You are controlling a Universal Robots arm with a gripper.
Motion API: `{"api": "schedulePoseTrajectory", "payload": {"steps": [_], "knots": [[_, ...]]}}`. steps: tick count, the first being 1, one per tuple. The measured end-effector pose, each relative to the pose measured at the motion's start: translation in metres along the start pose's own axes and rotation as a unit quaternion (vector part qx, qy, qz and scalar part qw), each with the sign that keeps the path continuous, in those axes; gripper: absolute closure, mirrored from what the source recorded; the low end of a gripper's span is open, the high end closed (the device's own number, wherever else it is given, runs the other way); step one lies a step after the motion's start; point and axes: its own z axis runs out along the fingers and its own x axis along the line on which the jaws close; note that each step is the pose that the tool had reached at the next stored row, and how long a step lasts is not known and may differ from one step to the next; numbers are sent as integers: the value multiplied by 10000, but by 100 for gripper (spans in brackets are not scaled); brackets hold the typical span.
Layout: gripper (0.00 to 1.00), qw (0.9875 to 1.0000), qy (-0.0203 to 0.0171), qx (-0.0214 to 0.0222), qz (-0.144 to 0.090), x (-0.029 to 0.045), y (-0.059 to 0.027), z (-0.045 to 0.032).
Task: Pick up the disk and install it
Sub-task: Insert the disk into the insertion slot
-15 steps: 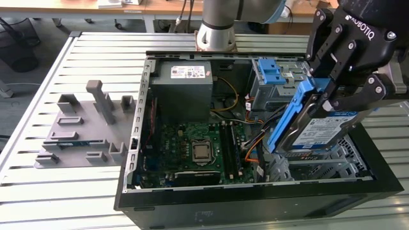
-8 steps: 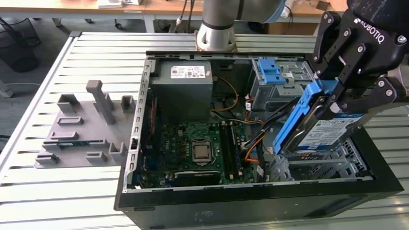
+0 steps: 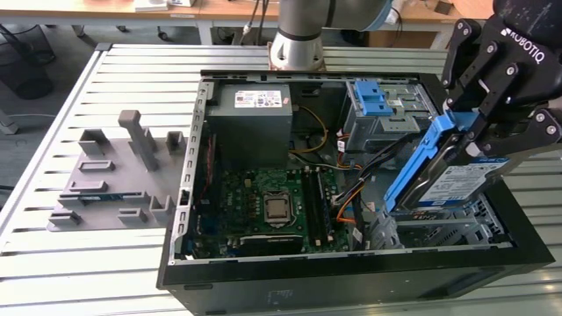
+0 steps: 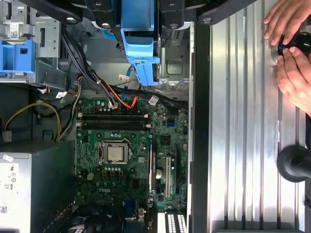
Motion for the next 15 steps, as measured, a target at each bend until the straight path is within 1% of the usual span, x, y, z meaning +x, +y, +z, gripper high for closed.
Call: {"api": "schedulePoseTrajectory", "payload": {"steps": [4, 15], "knots": [[64, 10000, 0, 0, 0, -1, -49, 11], [64, 10000, 0, 0, 15, 0, -107, 42]]}}
